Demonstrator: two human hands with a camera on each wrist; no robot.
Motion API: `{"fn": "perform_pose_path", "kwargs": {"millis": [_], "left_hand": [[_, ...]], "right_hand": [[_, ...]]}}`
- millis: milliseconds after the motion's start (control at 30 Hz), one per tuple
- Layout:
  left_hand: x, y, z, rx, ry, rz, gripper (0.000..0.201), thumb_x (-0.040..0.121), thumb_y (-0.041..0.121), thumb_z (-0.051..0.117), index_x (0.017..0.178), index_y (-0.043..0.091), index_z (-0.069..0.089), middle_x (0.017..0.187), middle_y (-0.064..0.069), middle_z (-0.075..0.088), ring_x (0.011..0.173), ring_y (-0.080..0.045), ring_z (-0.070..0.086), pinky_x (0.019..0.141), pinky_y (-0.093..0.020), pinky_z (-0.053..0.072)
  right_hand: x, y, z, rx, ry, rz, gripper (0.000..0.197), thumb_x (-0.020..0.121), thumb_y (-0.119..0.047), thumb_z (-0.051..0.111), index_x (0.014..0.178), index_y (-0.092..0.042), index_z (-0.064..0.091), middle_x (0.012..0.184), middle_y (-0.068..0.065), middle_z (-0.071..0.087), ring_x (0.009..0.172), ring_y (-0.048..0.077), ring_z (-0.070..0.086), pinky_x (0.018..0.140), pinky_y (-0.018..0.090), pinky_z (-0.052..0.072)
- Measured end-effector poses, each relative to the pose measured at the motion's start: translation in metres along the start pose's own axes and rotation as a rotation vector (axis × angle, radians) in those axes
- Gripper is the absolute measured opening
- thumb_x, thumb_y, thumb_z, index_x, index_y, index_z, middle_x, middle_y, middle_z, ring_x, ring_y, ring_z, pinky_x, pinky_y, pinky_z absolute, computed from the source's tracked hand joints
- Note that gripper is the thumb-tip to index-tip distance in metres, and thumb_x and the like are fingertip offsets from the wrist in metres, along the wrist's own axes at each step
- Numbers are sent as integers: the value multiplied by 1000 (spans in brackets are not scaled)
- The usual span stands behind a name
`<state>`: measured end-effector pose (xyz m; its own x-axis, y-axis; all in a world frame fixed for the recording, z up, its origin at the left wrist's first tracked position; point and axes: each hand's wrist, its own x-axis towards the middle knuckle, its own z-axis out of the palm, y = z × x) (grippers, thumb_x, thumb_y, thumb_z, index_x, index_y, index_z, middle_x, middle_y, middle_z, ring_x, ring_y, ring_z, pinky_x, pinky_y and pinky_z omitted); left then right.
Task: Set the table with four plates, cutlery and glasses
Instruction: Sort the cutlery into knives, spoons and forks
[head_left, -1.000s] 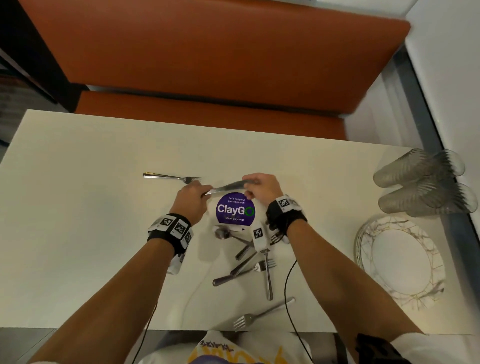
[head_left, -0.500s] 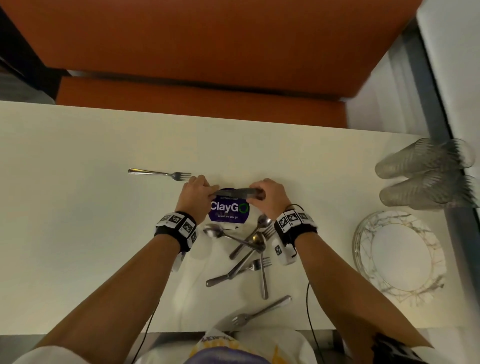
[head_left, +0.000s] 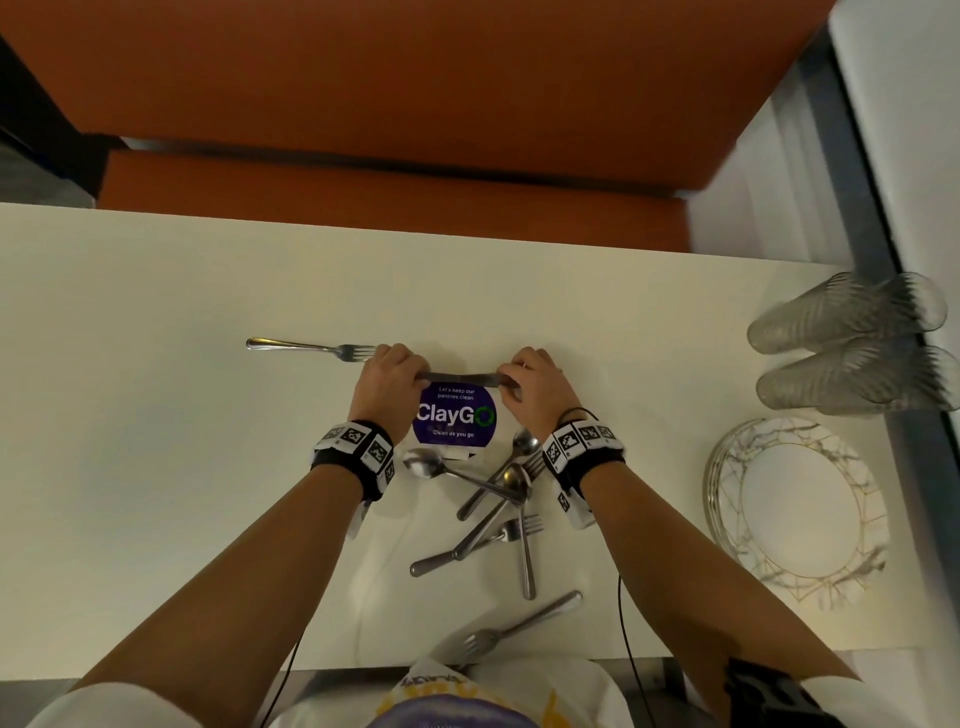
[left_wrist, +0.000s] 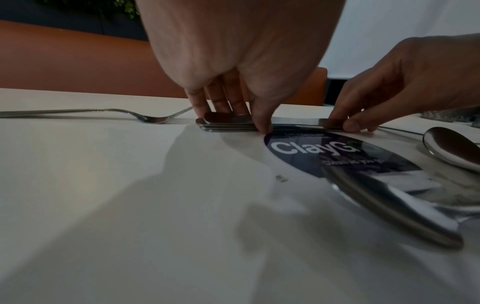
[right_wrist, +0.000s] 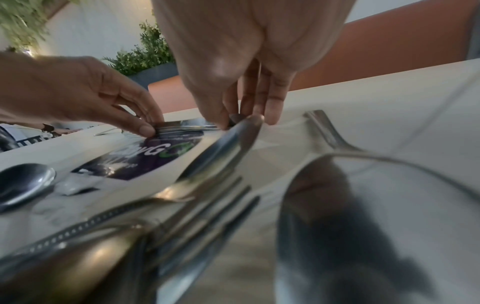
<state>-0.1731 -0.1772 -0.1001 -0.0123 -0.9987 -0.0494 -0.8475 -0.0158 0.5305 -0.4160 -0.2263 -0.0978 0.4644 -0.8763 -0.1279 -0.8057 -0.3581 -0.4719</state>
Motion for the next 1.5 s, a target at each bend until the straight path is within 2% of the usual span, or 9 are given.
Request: {"fn": "perform_pose_path", "kwargs": {"millis": [167, 467, 567, 700, 933, 1133, 1233, 1333, 1500], "left_hand": [[1, 1, -2, 0, -13, 14, 5, 94, 6, 69, 94, 6, 74, 95, -9, 67, 91, -30, 56, 82, -43, 53], [-5, 6, -7, 2, 43, 70, 3, 86, -4, 77, 87, -1, 75, 87, -13, 69, 83, -35, 62, 71, -40, 55], [-4, 5, -6, 1, 31, 43, 4, 89, 0, 75, 93, 0, 76, 92, -14, 69, 87, -35, 61, 75, -45, 57], [-7, 2, -5, 11, -7, -23, 25, 91, 9, 74, 115, 4, 72, 113, -12, 67, 105, -31, 59, 88, -41, 54], [-32, 16, -8, -52, 83, -17, 21, 91, 11, 68, 112, 12, 70, 109, -5, 65, 103, -26, 58, 92, -41, 52], [-70, 34, -1, -151, 9, -41, 19, 96, 12, 66, 114, 14, 71, 112, -4, 67, 106, -21, 58, 94, -38, 54], [-84, 39, 1, -199, 14, -38, 21, 95, 9, 68, 115, 14, 70, 113, -5, 67, 108, -21, 58, 92, -34, 54], [-94, 39, 3, -208, 8, -40, 24, 95, 10, 69, 118, 15, 70, 116, -4, 67, 111, -20, 57, 92, -33, 55], [-99, 39, -1, -233, 46, -12, 21, 95, 8, 68, 114, 15, 71, 112, -4, 69, 107, -22, 59, 87, -33, 57]], "right_hand": [[1, -1, 0, -11, -25, -8, 10, 91, -16, 68, 97, -10, 71, 98, 3, 59, 97, 22, 51, 76, 25, 37], [1, 0, 5, 8, -6, -15, 12, 88, -16, 68, 98, -10, 68, 101, 3, 58, 97, 22, 50, 83, 35, 50], [0, -3, 5, -4, -8, 20, 13, 86, -18, 69, 98, -13, 67, 101, 1, 58, 98, 21, 49, 83, 41, 51], [-1, -4, 2, 8, -5, 79, 30, 84, -24, 69, 112, -15, 66, 107, 1, 62, 103, 24, 52, 90, 42, 50], [-24, -1, -13, 163, 156, 176, 15, 90, -12, 63, 101, -19, 71, 94, -6, 62, 93, 15, 54, 80, 19, 44], [-61, 2, -6, 15, 73, 303, 24, 86, -28, 70, 107, -19, 69, 100, 1, 63, 105, 25, 53, 92, 43, 50], [-69, 2, -4, -130, -52, 353, 35, 84, -43, 69, 111, -22, 68, 115, 5, 59, 110, 28, 50, 93, 42, 47], [-72, 0, -6, -170, -120, 394, 27, 88, -41, 67, 105, -21, 67, 114, 5, 57, 111, 28, 48, 95, 42, 47], [-67, -1, -14, 103, 32, 465, 6, 90, -28, 67, 95, -26, 64, 98, -1, 65, 100, 24, 60, 90, 38, 53]]}}
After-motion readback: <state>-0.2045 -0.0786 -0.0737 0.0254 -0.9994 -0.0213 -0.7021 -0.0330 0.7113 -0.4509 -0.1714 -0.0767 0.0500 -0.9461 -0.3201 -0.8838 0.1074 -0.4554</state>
